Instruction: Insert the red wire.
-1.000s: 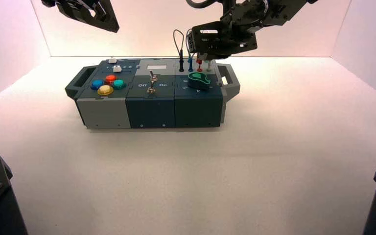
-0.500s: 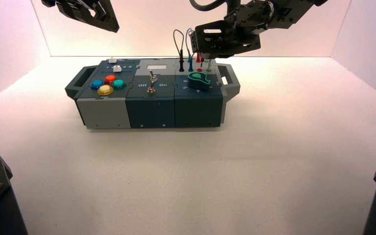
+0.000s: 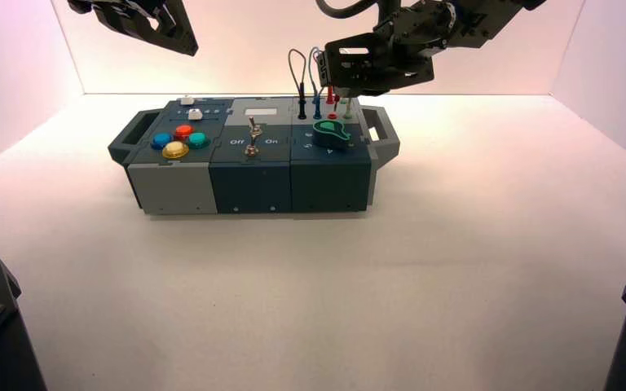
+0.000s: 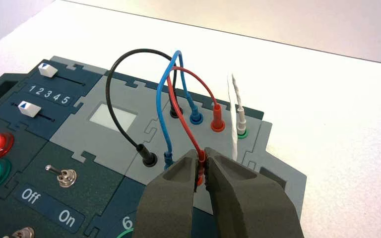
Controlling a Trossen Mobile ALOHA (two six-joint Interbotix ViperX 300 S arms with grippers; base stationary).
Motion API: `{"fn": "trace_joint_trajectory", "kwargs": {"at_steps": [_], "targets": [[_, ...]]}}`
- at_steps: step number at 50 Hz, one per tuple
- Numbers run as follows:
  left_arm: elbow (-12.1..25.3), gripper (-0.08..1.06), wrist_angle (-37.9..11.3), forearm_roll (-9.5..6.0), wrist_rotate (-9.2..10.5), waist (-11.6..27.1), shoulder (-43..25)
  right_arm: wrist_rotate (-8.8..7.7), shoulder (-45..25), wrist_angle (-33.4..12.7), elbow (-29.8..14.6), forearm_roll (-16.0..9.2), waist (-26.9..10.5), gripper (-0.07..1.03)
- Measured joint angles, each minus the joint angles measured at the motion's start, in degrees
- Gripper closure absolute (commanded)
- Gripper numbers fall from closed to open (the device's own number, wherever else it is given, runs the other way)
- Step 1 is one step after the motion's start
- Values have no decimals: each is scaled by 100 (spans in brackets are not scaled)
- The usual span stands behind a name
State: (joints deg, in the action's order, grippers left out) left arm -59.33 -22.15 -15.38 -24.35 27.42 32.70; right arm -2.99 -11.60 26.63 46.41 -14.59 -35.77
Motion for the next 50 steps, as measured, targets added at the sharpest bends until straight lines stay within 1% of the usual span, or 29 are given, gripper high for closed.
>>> {"fn": "trace_joint_trajectory", "kwargs": {"at_steps": [32, 50], "targets": [[0, 75, -9, 0, 0, 0, 0, 0, -9, -79, -9, 0, -26, 99], [0, 75, 0, 0, 0, 0, 0, 0, -97, -132, -105, 0, -35, 99]]}}
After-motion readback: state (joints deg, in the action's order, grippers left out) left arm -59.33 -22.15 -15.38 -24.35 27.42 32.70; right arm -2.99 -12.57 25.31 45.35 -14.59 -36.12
